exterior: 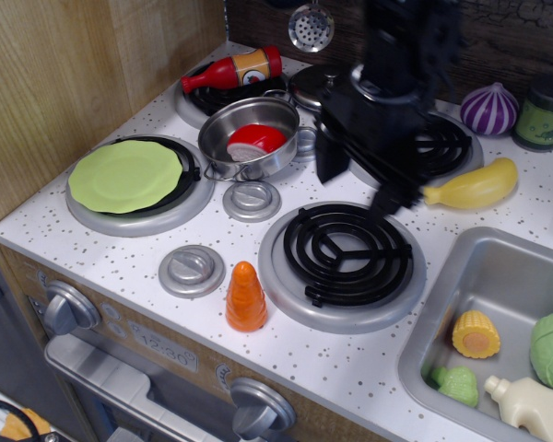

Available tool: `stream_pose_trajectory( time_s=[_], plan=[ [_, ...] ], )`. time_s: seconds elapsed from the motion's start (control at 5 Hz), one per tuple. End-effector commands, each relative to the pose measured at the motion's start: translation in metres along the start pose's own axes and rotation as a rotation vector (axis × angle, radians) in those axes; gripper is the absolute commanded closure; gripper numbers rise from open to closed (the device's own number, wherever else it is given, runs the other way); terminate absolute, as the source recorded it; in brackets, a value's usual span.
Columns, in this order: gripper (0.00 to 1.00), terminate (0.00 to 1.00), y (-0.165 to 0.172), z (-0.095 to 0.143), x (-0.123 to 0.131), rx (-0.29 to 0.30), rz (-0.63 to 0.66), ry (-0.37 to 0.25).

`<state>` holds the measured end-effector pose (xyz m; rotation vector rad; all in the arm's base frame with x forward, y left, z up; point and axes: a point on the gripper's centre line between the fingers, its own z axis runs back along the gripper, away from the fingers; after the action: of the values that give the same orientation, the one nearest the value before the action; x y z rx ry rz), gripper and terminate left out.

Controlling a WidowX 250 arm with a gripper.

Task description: Take sushi out of pan

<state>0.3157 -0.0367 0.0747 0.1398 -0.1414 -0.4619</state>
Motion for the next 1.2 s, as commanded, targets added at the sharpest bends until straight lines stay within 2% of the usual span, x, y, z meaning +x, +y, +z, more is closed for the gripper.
stream_pose_trajectory(
  time_s=[0.0,0.2,0.4,0.6,1.0],
  plan=[
    [0.0,0.0,0.066,0.018,-0.011,0.07,-0.225,-0.055],
    [0.0,0.0,0.096,0.009,-0.015,0.133,-0.464,-0.095],
    [0.0,0.0,0.11,0.004,-0.01,0.176,-0.616,-0.114],
    [0.0,0.0,0.123,-0.001,-0.003,0.172,-0.742,-0.117],
    [0.0,0.0,0.131,-0.019,-0.009,0.16,-0.829,-0.161]
  ],
)
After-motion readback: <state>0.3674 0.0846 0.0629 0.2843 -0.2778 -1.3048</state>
